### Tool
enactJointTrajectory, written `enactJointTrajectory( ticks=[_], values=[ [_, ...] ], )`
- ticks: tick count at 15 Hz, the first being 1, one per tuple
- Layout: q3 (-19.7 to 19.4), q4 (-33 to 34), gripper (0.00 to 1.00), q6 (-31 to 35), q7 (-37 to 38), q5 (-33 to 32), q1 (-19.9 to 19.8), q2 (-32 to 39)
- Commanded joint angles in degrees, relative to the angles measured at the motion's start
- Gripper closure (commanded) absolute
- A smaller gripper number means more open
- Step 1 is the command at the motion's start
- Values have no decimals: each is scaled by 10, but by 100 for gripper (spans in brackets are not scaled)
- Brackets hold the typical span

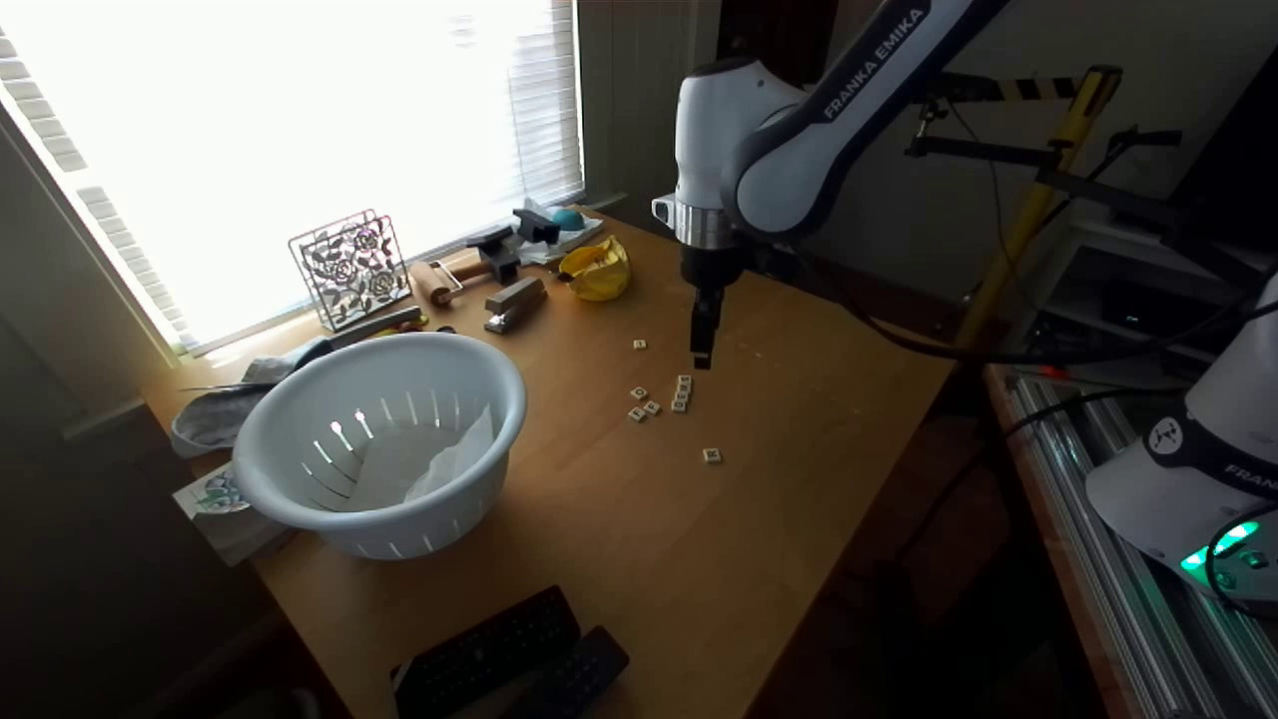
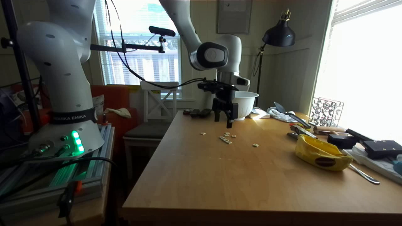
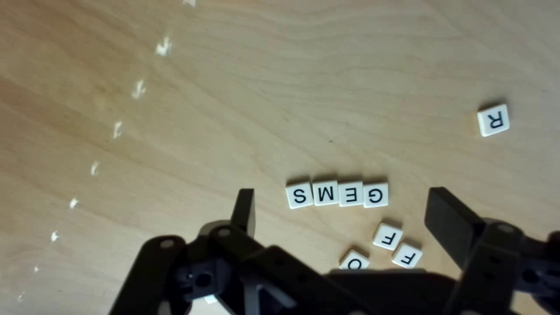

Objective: Slide the letter R backwards then put the rest of the letters together

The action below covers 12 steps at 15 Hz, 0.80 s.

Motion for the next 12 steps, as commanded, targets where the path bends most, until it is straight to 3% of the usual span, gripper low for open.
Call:
enactJointTrajectory(
  ticks=[1,12],
  values=[
    [-10,-21,0,-13,19,-25,8,-28],
    [-4,-9,0,-12,5,-10,-1,-19]
  ],
)
